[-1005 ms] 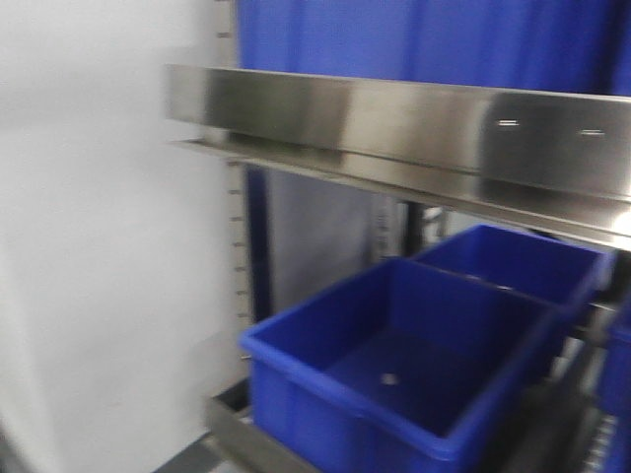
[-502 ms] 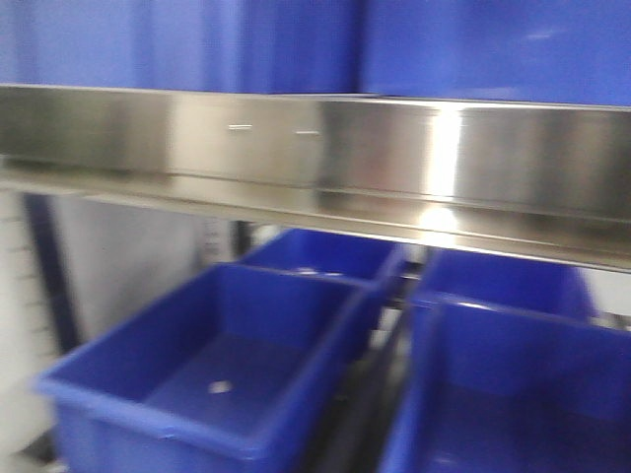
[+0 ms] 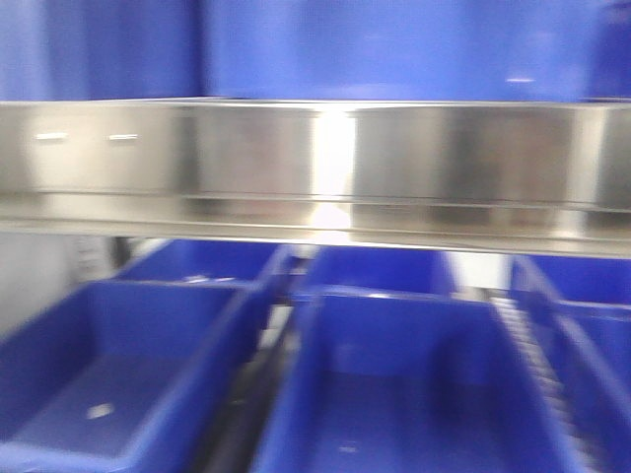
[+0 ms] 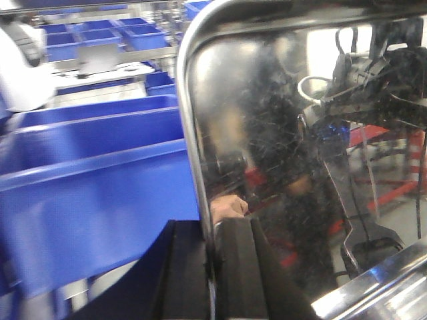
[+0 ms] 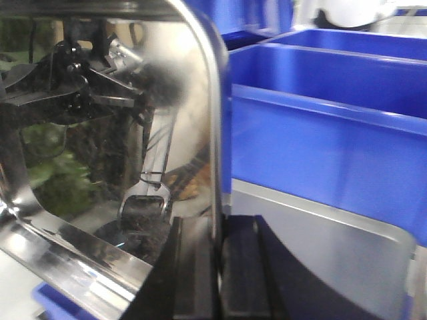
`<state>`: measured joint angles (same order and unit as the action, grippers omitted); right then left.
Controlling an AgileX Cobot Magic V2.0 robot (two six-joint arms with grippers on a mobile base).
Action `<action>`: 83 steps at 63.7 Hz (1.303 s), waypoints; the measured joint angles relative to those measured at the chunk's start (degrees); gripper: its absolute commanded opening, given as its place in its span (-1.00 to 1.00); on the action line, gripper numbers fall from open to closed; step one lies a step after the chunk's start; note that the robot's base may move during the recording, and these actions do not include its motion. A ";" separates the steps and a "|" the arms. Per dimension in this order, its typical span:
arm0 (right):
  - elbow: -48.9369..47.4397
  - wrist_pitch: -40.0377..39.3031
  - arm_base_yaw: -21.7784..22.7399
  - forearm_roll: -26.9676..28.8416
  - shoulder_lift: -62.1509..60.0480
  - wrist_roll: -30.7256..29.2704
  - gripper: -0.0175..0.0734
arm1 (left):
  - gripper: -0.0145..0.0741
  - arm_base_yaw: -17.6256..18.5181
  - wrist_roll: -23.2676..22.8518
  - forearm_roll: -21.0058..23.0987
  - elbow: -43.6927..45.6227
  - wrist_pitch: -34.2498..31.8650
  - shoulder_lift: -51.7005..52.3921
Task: Stack silver trays without gaps
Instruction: 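Drive the base to the other shelf while holding the tray, then raise the held tray above the silver tray on the upper shelf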
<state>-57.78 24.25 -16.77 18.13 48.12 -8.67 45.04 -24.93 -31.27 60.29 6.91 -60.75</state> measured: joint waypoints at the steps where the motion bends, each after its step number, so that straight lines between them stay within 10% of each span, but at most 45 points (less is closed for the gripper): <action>1: 0.00 0.00 0.00 0.00 0.00 0.00 -0.76 | -0.71 0.00 0.00 0.00 0.00 0.00 0.00; 83: -1.30 1.28 0.00 1.67 3.32 0.00 -0.76 | -0.71 -1.01 0.00 0.49 1.00 4.15 -0.76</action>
<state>-59.08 25.53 -16.77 19.81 51.44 -8.67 44.03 -24.93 -30.78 61.29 11.06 -61.51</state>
